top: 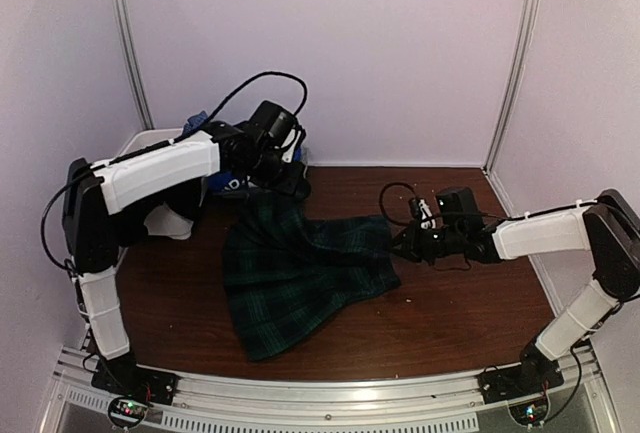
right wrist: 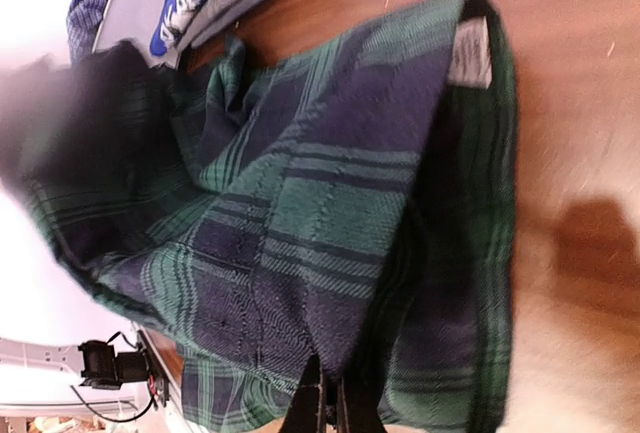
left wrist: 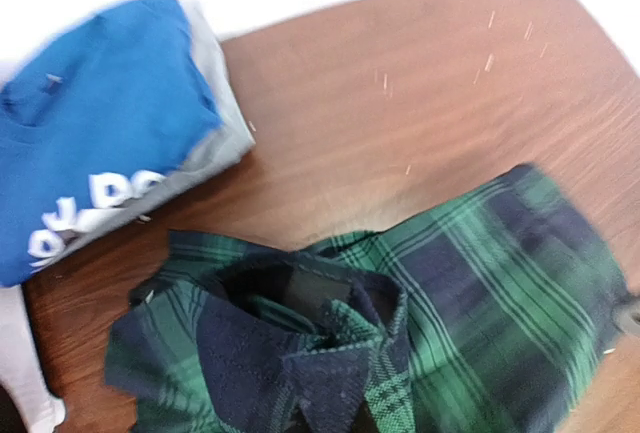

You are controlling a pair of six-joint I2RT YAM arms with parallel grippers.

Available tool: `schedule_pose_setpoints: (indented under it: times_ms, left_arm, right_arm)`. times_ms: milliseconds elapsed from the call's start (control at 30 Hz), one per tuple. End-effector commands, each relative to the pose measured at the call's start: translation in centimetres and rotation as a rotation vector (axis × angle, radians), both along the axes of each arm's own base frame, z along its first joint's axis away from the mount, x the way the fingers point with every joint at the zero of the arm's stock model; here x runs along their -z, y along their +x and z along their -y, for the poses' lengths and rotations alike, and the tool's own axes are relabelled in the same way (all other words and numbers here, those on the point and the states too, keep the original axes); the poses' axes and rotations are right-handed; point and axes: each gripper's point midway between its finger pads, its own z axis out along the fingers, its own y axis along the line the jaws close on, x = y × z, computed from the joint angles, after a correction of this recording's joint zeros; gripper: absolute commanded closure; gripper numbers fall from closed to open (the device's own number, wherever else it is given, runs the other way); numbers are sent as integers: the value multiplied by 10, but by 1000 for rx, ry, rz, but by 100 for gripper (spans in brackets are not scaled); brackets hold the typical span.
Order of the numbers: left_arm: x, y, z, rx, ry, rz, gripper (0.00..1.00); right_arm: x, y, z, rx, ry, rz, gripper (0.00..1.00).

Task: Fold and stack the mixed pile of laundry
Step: Adjust the rectangle-folded skirt at the center of the board.

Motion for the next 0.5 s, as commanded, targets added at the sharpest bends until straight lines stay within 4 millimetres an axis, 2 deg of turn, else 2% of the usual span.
schedule_pose_setpoints:
  times_ms: [0, 100, 233, 367, 467]
  left_arm:
    - [-24, -16, -11, -70, -156, 47, 100]
    - [-15, -46, -27, -120, -261, 16, 100]
    - [7, -101, -29, -136, -352, 9, 100]
    - [43, -160, -25, -118, -358, -44, 97]
    - [70, -192, -40, -129, -338, -126, 87]
  right_arm:
    - [-14, 24, 18, -16, -52, 53, 100]
    - [-25, 35, 25, -45, -85, 79, 100]
    - [-27, 36, 30, -88, -134, 94, 100]
    - [-6, 16, 30, -153, -137, 38, 100]
    - [15, -8, 30, -198, -122, -16, 100]
